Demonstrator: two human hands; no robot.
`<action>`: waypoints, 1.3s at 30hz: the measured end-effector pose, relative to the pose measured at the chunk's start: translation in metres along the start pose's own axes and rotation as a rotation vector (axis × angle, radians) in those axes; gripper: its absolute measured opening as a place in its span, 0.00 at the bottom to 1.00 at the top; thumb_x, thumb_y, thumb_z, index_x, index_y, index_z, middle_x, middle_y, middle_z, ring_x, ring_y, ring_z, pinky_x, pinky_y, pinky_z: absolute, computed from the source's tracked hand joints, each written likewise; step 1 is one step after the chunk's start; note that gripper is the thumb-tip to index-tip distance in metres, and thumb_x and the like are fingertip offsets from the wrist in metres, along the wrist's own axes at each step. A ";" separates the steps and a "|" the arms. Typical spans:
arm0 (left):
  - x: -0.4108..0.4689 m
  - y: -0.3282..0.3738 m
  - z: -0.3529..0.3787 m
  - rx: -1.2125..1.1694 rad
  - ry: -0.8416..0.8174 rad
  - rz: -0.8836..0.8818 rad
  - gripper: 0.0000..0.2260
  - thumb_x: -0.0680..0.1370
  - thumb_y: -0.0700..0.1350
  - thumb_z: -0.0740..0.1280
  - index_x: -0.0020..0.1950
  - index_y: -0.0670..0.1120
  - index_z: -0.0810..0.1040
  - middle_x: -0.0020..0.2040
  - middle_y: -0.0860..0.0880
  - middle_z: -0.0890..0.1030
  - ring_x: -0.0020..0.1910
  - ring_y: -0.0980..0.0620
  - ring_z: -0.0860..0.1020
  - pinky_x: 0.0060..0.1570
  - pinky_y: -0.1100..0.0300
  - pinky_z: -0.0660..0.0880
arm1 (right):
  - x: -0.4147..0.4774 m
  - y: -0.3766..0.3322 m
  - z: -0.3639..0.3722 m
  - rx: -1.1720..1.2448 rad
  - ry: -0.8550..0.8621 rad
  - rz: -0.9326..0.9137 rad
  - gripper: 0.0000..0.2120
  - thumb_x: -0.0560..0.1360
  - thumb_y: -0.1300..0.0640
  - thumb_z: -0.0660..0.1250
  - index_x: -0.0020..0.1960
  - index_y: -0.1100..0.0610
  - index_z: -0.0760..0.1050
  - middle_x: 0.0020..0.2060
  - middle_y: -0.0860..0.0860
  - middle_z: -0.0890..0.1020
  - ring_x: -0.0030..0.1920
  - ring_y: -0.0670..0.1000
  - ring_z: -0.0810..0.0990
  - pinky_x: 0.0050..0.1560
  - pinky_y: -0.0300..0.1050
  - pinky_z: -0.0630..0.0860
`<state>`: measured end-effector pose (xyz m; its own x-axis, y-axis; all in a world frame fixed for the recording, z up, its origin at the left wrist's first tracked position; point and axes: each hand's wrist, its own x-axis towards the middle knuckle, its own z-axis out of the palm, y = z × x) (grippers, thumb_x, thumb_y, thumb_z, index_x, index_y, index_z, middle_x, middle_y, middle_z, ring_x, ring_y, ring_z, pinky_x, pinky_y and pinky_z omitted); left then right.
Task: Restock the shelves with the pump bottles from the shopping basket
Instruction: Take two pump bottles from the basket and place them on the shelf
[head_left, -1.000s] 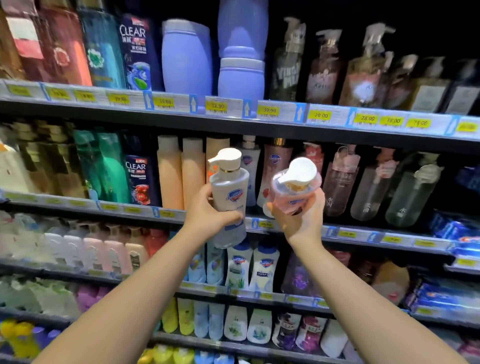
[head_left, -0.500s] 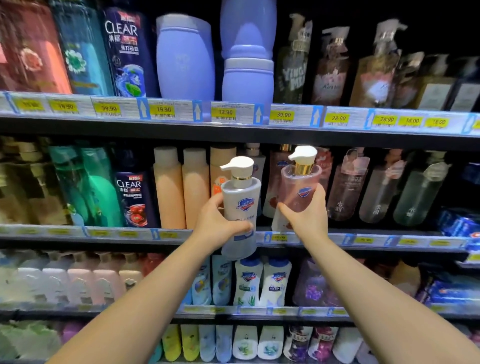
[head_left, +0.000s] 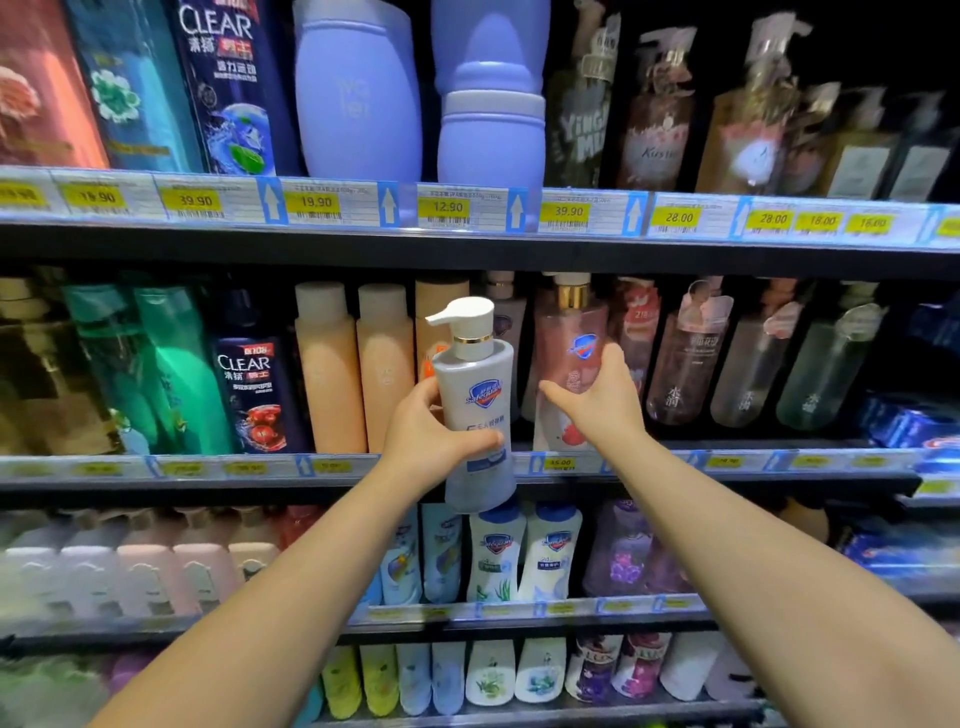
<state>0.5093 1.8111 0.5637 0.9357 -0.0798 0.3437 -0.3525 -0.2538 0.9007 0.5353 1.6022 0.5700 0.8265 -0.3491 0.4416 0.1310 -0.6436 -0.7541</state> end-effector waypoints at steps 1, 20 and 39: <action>0.000 0.000 0.000 0.003 -0.005 -0.002 0.25 0.59 0.43 0.81 0.46 0.59 0.72 0.45 0.60 0.79 0.43 0.63 0.79 0.34 0.71 0.73 | 0.001 0.002 -0.001 -0.003 0.025 0.044 0.25 0.66 0.45 0.75 0.50 0.54 0.62 0.49 0.52 0.73 0.46 0.53 0.76 0.42 0.49 0.74; -0.012 0.008 0.030 -0.009 -0.009 0.098 0.28 0.60 0.45 0.81 0.54 0.54 0.71 0.46 0.58 0.78 0.40 0.67 0.78 0.34 0.73 0.73 | -0.069 -0.047 -0.021 0.178 -0.146 -0.088 0.28 0.63 0.36 0.72 0.58 0.45 0.70 0.49 0.36 0.75 0.49 0.36 0.75 0.42 0.29 0.70; -0.004 -0.034 -0.023 0.573 -0.244 0.086 0.27 0.70 0.45 0.73 0.68 0.44 0.71 0.64 0.45 0.75 0.61 0.51 0.74 0.56 0.64 0.67 | -0.069 -0.079 -0.025 0.225 0.191 -0.187 0.31 0.61 0.41 0.75 0.60 0.47 0.68 0.54 0.44 0.76 0.53 0.45 0.77 0.50 0.48 0.78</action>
<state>0.5168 1.8419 0.5381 0.9047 -0.3234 0.2775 -0.4259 -0.7078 0.5636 0.4544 1.6596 0.6113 0.6626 -0.3742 0.6488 0.4051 -0.5495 -0.7307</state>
